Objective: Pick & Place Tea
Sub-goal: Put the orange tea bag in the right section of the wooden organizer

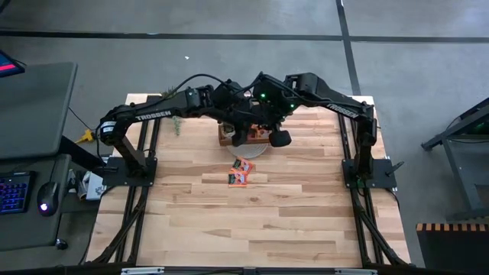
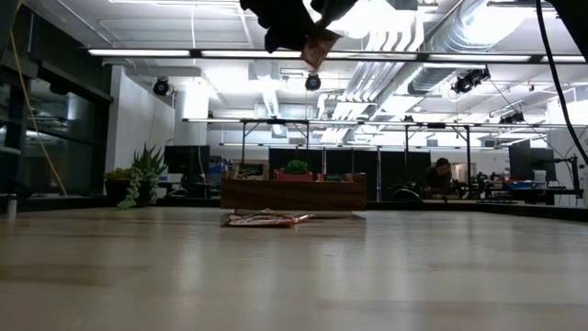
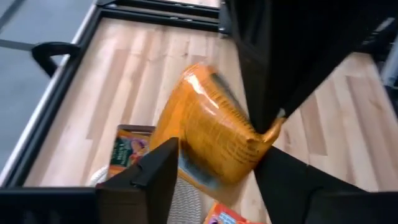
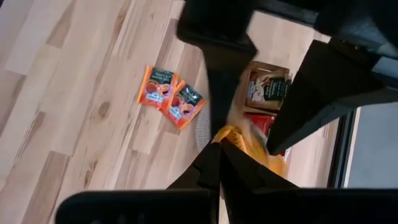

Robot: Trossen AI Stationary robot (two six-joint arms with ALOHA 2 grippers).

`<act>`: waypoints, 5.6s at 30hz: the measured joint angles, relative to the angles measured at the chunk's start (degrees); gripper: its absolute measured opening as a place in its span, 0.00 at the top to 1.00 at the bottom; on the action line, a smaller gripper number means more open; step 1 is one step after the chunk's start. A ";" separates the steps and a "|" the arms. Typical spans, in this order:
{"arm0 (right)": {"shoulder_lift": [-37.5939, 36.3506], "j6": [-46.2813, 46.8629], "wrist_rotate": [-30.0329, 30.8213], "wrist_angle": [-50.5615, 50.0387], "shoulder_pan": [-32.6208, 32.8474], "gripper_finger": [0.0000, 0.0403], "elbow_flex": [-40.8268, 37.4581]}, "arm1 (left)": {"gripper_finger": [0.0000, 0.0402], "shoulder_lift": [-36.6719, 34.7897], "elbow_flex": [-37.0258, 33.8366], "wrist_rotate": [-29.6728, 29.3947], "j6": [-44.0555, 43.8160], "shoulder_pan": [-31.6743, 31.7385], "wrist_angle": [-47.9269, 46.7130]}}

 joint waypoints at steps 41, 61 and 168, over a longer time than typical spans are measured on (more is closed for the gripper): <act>-17.05 7.20 2.74 -1.32 -12.11 0.78 -0.01 | 1.00 0.11 -7.12 -3.81 -3.26 2.01 8.27; -23.80 8.32 1.50 -7.31 -16.65 0.77 -0.01 | 1.00 0.66 -31.62 10.10 -21.79 9.78 51.72; 5.62 8.17 -6.01 -7.16 -18.87 0.79 -0.10 | 1.00 -25.91 -11.68 4.16 13.03 24.46 -10.04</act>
